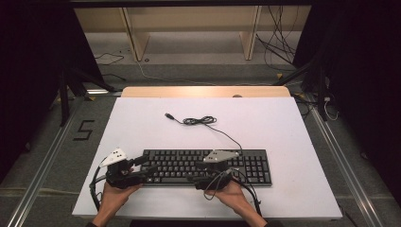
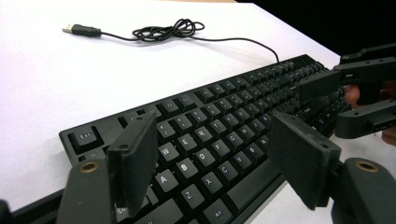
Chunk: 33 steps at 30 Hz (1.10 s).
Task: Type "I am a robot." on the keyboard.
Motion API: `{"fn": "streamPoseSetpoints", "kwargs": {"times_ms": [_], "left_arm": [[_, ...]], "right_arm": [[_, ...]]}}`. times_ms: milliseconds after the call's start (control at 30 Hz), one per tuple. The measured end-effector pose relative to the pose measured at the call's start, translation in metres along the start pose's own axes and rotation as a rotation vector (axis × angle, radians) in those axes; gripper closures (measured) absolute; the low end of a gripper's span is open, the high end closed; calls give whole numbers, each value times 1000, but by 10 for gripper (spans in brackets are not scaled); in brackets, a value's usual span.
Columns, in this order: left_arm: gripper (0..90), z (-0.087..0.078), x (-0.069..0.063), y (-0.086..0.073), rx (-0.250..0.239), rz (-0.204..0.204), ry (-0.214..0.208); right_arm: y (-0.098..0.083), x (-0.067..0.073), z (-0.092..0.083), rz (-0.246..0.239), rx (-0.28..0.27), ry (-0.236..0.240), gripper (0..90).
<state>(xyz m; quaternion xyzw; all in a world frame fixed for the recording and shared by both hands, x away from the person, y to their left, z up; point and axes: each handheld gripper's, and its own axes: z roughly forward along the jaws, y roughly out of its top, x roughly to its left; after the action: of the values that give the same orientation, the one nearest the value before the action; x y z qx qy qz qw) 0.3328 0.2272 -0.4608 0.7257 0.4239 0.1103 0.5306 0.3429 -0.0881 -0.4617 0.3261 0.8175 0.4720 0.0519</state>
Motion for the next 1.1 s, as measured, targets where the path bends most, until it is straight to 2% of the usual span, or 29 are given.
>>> {"fn": "streamPoseSetpoints", "kwargs": {"times_ms": [100,367,533,800,1100], "left_arm": [[326,-1,-1,0,-6,0,1],[319,0,-1,0,-6,5,-3],[311,0,-2,0,-7,6,-7],[298,0,-2,0,-6,16,-11],[293,0,-2,0,-11,16,-10]], "right_arm": [[-1,0,1,-5,10,-4,470],[-3,3,5,-27,42,-18,722],[-5,5,10,-51,71,-15,830],[-8,4,17,-60,116,-32,898],[-10,5,20,-69,142,-41,900]]}}
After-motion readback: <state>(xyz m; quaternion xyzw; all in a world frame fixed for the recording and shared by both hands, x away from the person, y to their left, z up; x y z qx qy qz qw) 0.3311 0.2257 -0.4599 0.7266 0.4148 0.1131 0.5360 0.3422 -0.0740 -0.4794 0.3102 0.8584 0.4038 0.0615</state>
